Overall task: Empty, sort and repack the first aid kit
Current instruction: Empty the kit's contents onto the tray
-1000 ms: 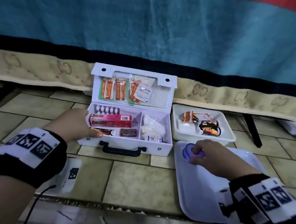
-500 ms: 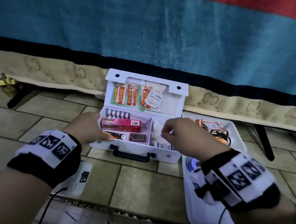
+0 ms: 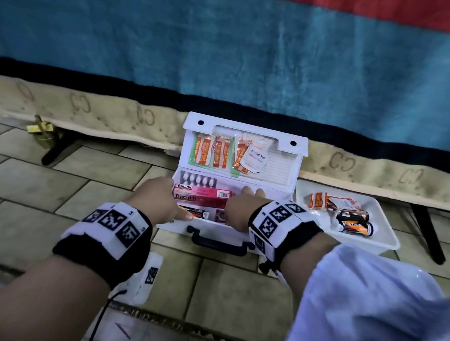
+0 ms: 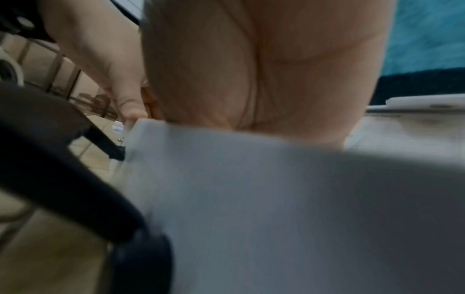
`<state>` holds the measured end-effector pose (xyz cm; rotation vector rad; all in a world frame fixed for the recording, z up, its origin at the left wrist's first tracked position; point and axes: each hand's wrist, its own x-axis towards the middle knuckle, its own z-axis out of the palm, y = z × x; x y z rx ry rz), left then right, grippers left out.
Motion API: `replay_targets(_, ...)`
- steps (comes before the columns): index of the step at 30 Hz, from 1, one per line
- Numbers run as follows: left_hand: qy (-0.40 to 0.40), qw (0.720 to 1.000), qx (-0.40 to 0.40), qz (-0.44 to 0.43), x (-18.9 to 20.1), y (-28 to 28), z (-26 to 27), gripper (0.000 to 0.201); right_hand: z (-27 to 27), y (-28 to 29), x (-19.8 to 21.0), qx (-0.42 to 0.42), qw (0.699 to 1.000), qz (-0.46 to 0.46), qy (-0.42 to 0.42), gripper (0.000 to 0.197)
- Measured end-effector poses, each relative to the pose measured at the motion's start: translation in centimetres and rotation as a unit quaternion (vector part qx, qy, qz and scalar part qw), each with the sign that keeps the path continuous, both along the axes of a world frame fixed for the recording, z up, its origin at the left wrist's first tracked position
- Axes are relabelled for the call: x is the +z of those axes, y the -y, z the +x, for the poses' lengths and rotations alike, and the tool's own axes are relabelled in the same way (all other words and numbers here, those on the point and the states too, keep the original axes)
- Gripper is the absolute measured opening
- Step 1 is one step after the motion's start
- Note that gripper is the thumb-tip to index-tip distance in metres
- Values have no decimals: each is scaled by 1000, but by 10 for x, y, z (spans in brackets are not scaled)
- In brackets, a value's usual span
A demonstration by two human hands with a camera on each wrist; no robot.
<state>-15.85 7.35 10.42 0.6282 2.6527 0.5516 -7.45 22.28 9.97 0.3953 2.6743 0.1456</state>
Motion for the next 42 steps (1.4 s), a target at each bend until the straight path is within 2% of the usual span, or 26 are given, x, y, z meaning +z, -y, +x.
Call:
replay_targets(2,-1,1000,4,-8,-1,-1,0,70,-3,-1,-5,7,999,31,-38,12)
replay_targets(4,-8,1000,3,-20,0,-3,-1,72,-6,-3,-10,9,996,48,-75,19)
replay_targets(6,-12,999,3,-30,0,-4,0,75,-7,-4,-12,17,994,60,-93,14)
replay_targets(8,-13,999,3,-34,1,-4,1,76,-6,-6,-13,20,993,50,-104,6)
replay_targets(15,-11,999,1,-39,3,-4,1,75,-8,-2,-14,25,994,58,-92,8)
replay_targets(18,-6,999,4,-38,4,-4,2,77,-8,-4,-18,13,995,26,-97,11)
replay_targets(20,-4,999,3,-35,5,-4,3,78,-4,-9,-17,-19,991,-51,-123,13)
replay_targets(21,-2,999,1,-34,5,-4,4,77,1,-12,-14,-46,979,-129,-150,13)
replay_targets(22,1,999,1,-32,6,-4,4,77,6,-16,-10,-73,955,-223,-181,14)
replay_targets(24,4,999,-3,-32,6,-5,4,75,20,-21,4,-108,893,-354,-255,24)
replay_targets(28,0,1000,-17,-20,6,-5,5,68,53,-34,37,-119,834,-375,-387,28)
replay_targets(31,-15,999,-26,-14,4,-4,3,61,89,-52,56,-146,777,-421,-445,31)
replay_targets(32,-23,999,-31,-17,3,-3,2,59,103,-57,58,-165,772,-416,-452,30)
replay_targets(36,-37,998,-44,-31,-1,-3,-4,50,150,-78,46,-240,795,-350,-434,25)
replay_targets(37,-38,998,-44,-29,-1,-3,-5,48,157,-81,39,-252,810,-326,-417,24)
replay_targets(40,-42,997,-50,-38,-2,-3,-7,50,172,-87,19,-261,881,-206,-336,15)
replay_targets(42,-40,997,-51,-38,-3,-3,-8,52,178,-89,8,-270,897,-182,-298,14)
